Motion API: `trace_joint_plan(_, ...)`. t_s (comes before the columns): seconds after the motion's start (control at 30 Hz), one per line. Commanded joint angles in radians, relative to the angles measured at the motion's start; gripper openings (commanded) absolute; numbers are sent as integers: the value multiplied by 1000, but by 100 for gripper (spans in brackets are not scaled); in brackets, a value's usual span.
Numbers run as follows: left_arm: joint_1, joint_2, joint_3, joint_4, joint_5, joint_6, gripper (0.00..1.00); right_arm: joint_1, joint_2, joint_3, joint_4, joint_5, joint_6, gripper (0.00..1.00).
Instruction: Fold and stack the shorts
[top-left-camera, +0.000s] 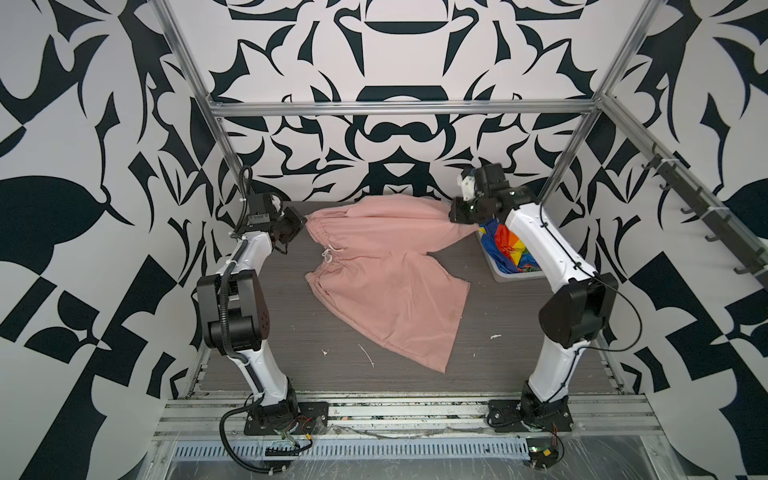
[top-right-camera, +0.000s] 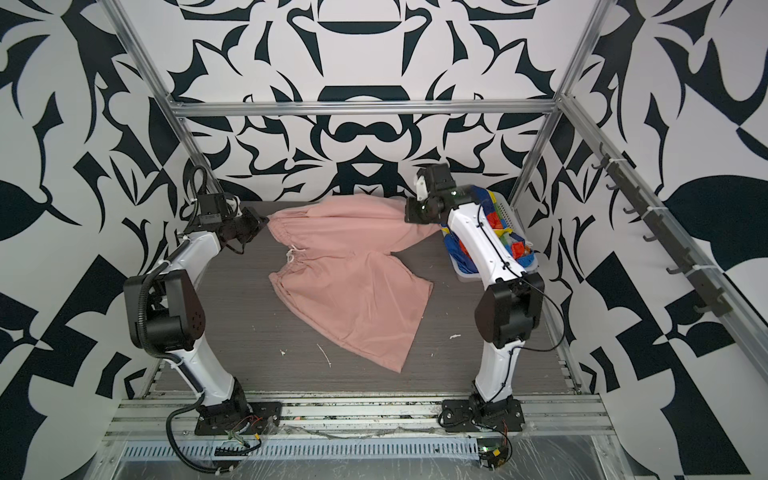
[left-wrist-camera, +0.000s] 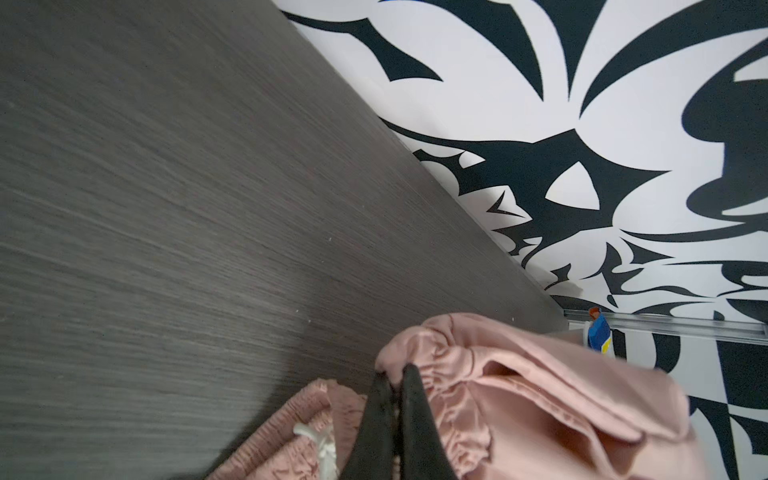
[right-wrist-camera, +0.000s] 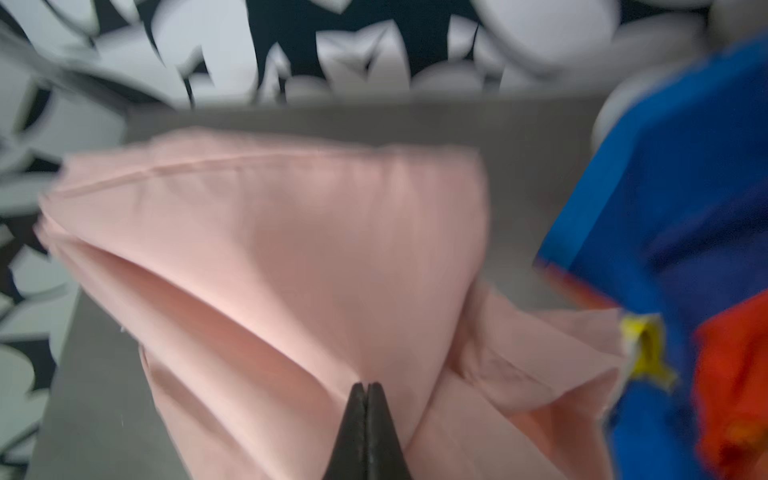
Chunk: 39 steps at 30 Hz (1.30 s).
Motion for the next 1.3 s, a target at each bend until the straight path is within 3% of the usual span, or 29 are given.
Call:
trace_joint_plan(0.0, 13, 13, -65, 46, 21, -37, 0, 37, 8, -266, 52, -1, 16, 9)
trace_joint_plan(0.17, 13, 2, -165, 78, -15, -44, 0, 64, -55, -399, 59, -57, 17, 43)
trace_joint_plan(0.27, 11, 12, -177, 52, -24, -28, 0, 26, -97, -337, 29, -24, 13, 60)
trace_joint_plan(0.37, 7, 15, -185, 46, -27, -22, 0, -19, -47, -226, 14, -13, 13, 72)
trace_joint_plan(0.6, -14, -2, -183, 19, -36, 4, 0, -32, 217, 28, -14, -63, 47, 74)
trace_joint_plan(0.8, -28, 0, -175, 1, -38, 19, 0, -35, 360, 163, -36, -5, 44, 68)
trace_joint_plan(1.27, -42, 7, -162, -17, -50, 45, 0, -59, 452, 178, -10, 66, -15, 65)
